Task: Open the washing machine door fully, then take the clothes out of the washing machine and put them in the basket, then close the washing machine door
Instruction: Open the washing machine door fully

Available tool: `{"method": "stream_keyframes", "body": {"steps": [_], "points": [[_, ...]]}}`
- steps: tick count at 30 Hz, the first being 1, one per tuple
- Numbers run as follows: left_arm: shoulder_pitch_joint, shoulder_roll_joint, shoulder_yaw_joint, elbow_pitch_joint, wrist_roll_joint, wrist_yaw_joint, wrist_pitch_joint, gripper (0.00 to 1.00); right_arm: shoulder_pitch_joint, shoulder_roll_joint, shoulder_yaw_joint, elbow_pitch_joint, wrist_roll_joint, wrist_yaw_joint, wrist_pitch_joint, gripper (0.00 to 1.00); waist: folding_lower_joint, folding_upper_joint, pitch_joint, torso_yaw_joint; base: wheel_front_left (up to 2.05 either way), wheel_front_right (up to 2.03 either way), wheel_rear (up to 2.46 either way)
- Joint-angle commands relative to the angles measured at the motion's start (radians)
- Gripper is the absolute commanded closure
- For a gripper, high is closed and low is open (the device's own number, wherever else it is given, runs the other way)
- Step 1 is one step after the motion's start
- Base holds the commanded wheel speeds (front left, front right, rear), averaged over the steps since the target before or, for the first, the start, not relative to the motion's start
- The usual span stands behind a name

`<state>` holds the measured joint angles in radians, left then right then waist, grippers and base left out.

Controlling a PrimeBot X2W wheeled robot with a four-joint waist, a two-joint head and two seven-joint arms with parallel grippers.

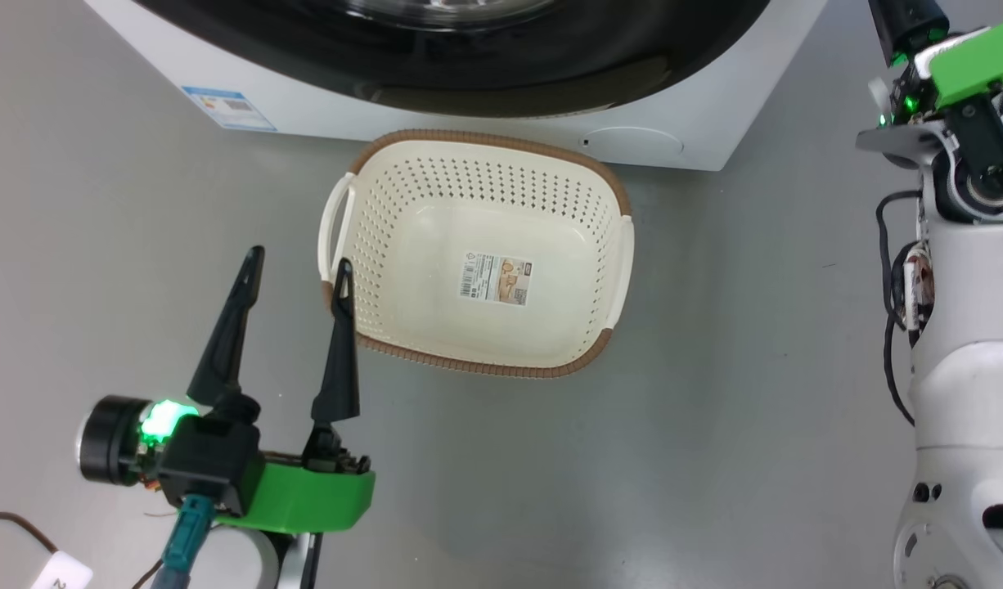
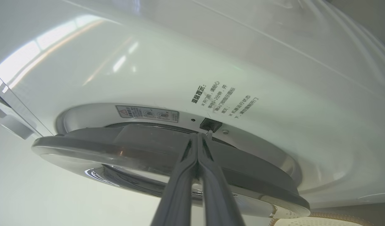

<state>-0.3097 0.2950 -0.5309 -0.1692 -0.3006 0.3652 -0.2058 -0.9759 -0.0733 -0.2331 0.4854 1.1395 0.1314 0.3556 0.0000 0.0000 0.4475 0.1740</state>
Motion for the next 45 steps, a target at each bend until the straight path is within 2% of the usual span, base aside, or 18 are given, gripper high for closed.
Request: {"method": "stream_keyframes", "body": {"steps": [1, 12, 33, 45], "points": [[-0.030, 0.019, 0.028, -0.023, 0.008, 0.002, -0.011, 0.00, -0.045, 0.012, 0.008, -0.010, 0.025, -0.001, 0.020, 1.00, 0.0000, 0.0000, 0.011, 0.012, 0.00, 0.00, 0.00], [-0.032, 0.006, 0.010, -0.010, 0.008, -0.002, -0.020, 0.00, -0.144, -0.012, -0.004, 0.059, 0.047, -0.001, 0.074, 1.00, 0.0000, 0.0000, 0.028, 0.047, 0.00, 0.00, 0.00], [-0.027, -0.029, -0.022, 0.029, -0.007, -0.021, -0.043, 0.00, -0.313, -0.090, 0.018, 0.247, -0.024, -0.001, 0.099, 1.00, 0.0000, 0.0000, 0.041, 0.130, 0.00, 0.00, 0.00], [-0.022, -0.032, -0.011, 0.034, -0.014, -0.020, -0.050, 0.00, -0.307, -0.071, 0.019, 0.244, 0.014, -0.001, 0.183, 1.00, 0.0000, 0.0000, 0.045, 0.124, 0.00, 0.00, 0.00]]}}
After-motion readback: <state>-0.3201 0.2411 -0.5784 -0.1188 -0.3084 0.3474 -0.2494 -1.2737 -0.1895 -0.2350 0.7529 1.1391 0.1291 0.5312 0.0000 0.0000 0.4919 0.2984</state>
